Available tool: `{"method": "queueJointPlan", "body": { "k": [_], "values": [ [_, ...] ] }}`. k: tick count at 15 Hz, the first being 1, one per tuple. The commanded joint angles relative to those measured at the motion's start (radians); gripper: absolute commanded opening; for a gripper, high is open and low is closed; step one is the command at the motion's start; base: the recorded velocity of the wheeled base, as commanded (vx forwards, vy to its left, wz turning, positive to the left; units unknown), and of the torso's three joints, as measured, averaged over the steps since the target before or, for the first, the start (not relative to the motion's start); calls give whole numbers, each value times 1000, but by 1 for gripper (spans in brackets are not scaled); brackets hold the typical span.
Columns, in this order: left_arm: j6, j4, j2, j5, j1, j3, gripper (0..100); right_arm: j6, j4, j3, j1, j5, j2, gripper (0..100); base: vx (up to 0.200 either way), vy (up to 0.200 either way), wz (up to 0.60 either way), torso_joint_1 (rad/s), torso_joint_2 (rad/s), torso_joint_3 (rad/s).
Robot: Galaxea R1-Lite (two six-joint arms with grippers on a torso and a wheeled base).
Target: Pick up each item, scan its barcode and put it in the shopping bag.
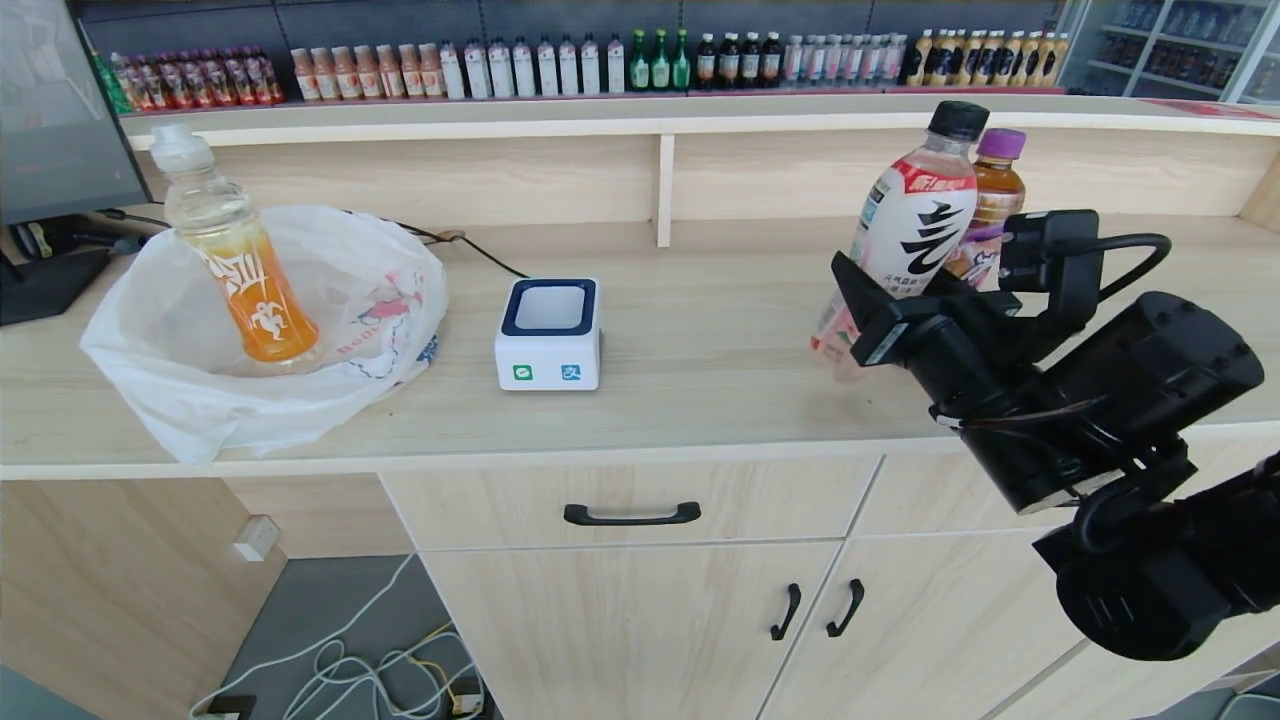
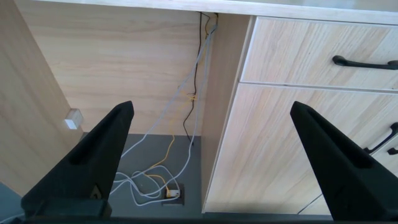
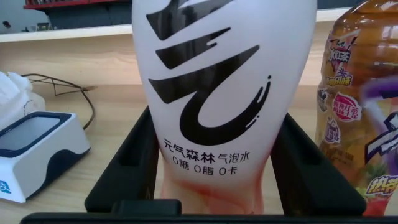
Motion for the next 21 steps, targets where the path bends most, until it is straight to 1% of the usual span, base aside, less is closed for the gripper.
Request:
{"method": "queueJointPlan", "body": {
  "k": [1, 5, 6, 7, 10, 12, 16, 20, 21],
  "values": [
    [0, 0, 0, 0, 0, 0, 100, -1, 0, 27, 28, 0, -34, 0, 0, 0, 0, 0, 0, 0],
    [0, 0, 0, 0, 0, 0, 100, 14, 0, 87, 123, -3, -66, 0, 0, 0, 0, 0, 0, 0],
    [0, 0, 0, 0, 0, 0, 100, 11, 0, 136, 161, -5, -89, 0, 0, 0, 0, 0, 0, 0],
    [0, 0, 0, 0, 0, 0, 100, 11, 0, 162, 175, -5, -106, 0, 0, 0, 0, 0, 0, 0],
    [0, 0, 0, 0, 0, 0, 100, 11, 0, 207, 184, -5, -149, 0, 0, 0, 0, 0, 0, 0],
    [0, 0, 0, 0, 0, 0, 100, 17, 0, 265, 224, -5, -186, 0, 0, 0, 0, 0, 0, 0],
    [0, 0, 0, 0, 0, 0, 100, 25, 0, 294, 232, -5, -243, 0, 0, 0, 0, 0, 0, 0],
    [0, 0, 0, 0, 0, 0, 100, 126, 0, 320, 235, 6, -306, 0, 0, 0, 0, 0, 0, 0],
    [0, 0, 0, 0, 0, 0, 100, 164, 0, 324, 238, 58, -322, 0, 0, 0, 0, 0, 0, 0]
  ]
}}
